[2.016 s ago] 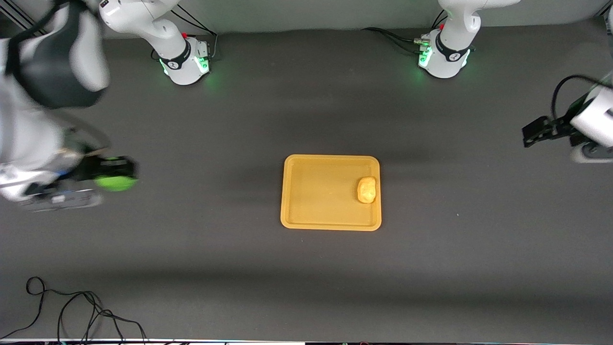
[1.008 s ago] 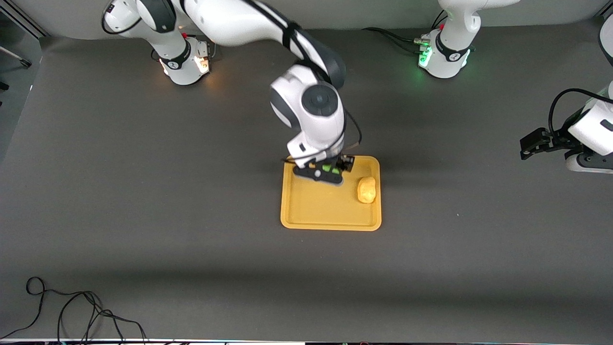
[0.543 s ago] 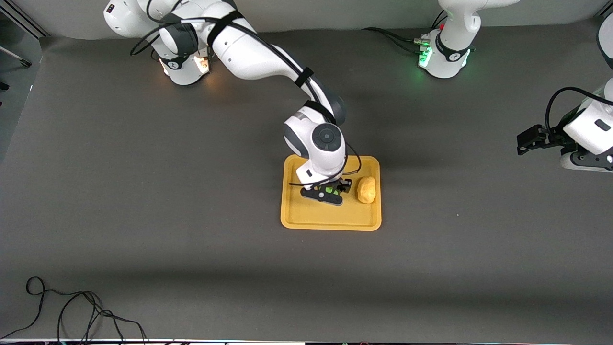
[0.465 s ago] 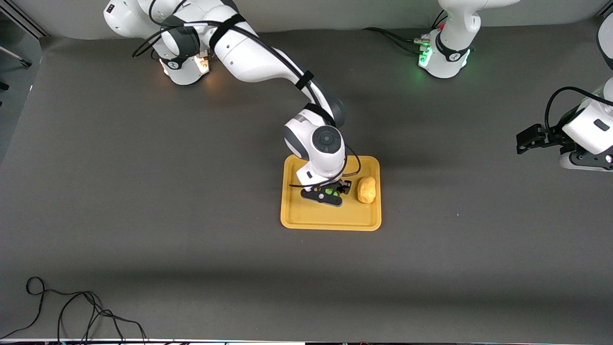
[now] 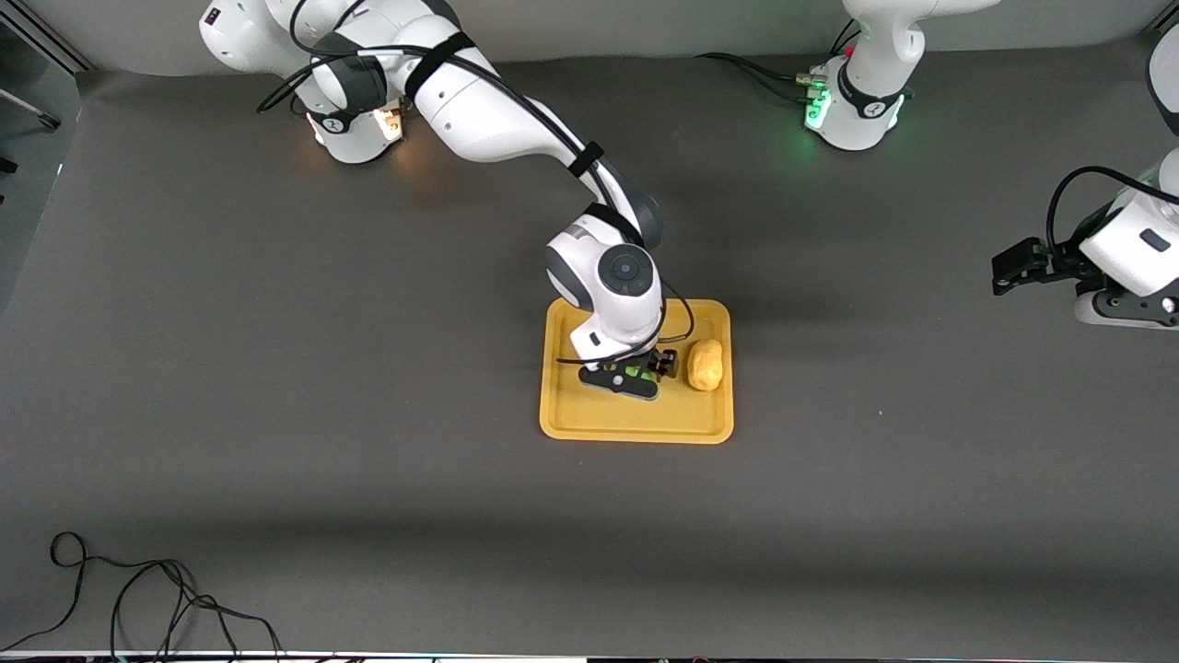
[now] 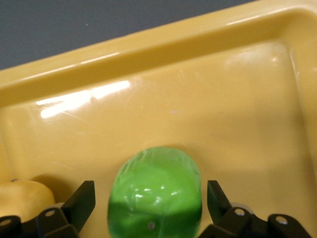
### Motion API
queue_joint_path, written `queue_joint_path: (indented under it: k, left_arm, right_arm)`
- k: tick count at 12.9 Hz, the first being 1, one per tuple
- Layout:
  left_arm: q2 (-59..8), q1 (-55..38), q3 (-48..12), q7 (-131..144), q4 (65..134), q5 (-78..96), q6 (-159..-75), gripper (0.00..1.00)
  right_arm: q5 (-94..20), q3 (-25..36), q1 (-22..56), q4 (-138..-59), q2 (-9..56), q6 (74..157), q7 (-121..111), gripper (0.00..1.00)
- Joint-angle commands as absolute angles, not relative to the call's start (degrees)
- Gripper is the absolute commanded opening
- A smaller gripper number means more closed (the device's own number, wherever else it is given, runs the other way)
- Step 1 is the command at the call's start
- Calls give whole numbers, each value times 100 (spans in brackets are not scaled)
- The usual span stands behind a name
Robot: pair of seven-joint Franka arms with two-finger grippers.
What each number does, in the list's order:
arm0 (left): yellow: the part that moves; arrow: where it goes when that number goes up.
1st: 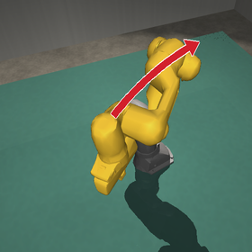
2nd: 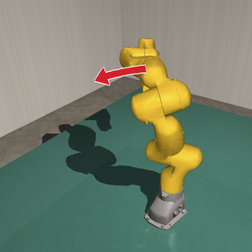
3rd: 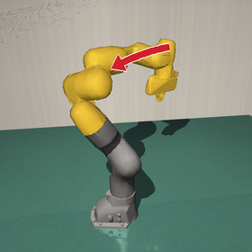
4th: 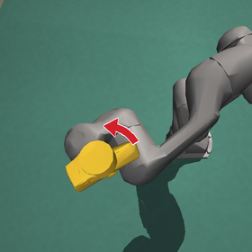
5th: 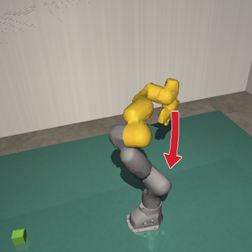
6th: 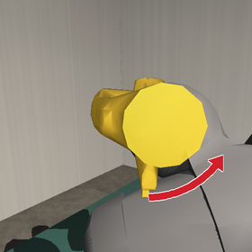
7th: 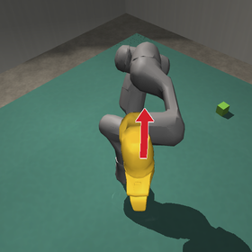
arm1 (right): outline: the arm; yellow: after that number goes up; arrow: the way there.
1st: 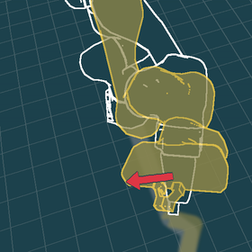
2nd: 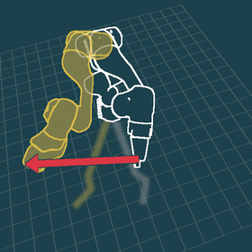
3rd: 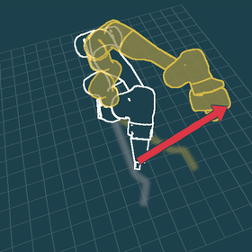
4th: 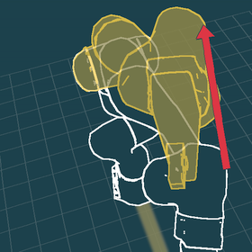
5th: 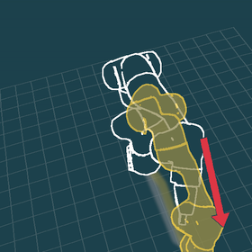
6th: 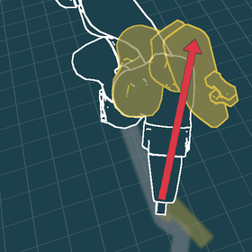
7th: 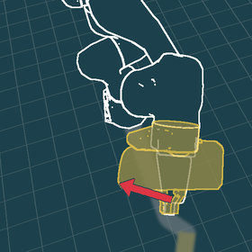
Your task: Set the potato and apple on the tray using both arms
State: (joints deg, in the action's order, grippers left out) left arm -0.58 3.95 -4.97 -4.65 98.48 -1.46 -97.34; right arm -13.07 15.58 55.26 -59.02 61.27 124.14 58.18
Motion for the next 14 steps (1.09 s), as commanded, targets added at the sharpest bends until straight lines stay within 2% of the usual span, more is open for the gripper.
queue_joint_path:
  k: [1,5,8,10,11,14]
  left_arm:
    - [-44,378,-492,-527,9826,-167,-9650,100]
    - [-44,395,-492,-536,9826,-167,-9659,100]
    - [-53,395,-492,-536,9826,-176,-9668,100]
    - [-62,387,-492,-536,9826,-176,-9694,100]
    - [-62,395,-492,-536,9826,-176,-9694,100]
    - [-62,387,-492,-527,9835,-167,-9703,100]
  right_arm:
    - [-1204,1600,5494,-5942,5347,11448,5906,100]
    - [-1195,1731,5458,-5941,4037,9927,5889,100]
    - [-942,2239,5475,-6204,3140,8820,5041,100]
    - [-774,2679,5423,-6825,2421,8596,4013,100]
    - [-756,2715,5153,-7273,2034,8648,3582,100]
    - [-494,2349,4021,-8084,1136,8692,2552,100]
